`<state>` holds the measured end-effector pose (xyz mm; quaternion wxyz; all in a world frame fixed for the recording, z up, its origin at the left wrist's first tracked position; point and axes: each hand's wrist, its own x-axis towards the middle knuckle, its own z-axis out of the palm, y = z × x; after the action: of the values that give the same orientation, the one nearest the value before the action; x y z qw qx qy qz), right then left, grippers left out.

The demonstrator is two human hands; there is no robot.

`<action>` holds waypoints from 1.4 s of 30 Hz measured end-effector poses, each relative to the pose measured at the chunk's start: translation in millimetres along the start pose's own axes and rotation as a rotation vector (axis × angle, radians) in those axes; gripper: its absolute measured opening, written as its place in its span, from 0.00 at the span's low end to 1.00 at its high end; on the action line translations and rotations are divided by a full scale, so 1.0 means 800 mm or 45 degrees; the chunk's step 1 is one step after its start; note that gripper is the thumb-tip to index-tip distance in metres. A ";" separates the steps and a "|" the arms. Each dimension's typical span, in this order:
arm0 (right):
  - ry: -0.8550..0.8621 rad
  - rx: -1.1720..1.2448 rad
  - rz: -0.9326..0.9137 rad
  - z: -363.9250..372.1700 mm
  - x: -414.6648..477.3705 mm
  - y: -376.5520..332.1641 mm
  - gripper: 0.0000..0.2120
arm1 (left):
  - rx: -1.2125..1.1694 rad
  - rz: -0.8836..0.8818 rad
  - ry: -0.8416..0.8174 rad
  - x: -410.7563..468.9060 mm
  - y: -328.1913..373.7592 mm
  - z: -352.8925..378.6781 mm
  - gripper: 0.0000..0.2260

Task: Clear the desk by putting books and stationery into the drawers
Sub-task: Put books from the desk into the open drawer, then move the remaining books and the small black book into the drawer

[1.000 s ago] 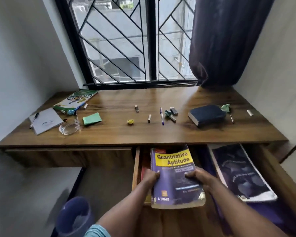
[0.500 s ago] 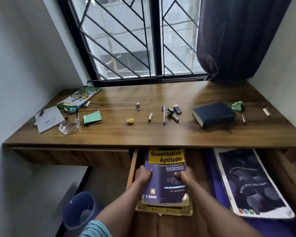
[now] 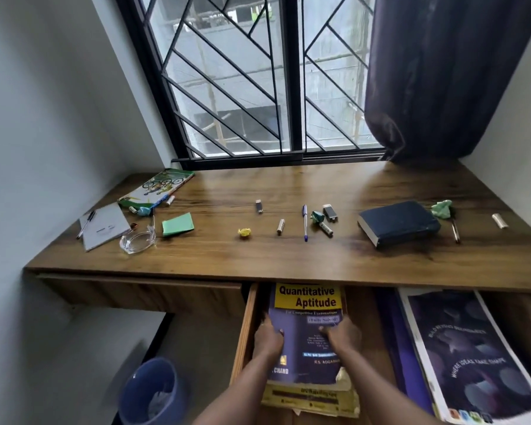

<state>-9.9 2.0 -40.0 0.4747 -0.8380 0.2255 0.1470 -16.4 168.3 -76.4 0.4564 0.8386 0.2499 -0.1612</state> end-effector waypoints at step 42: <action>0.260 -0.597 -0.387 0.350 -0.214 -0.309 0.16 | 0.647 0.707 0.284 0.008 -0.105 -0.423 0.20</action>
<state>-37.2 394.8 77.5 0.2594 -0.9594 0.1039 0.0371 -44.4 495.0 42.4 0.2305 0.9730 0.0136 0.0040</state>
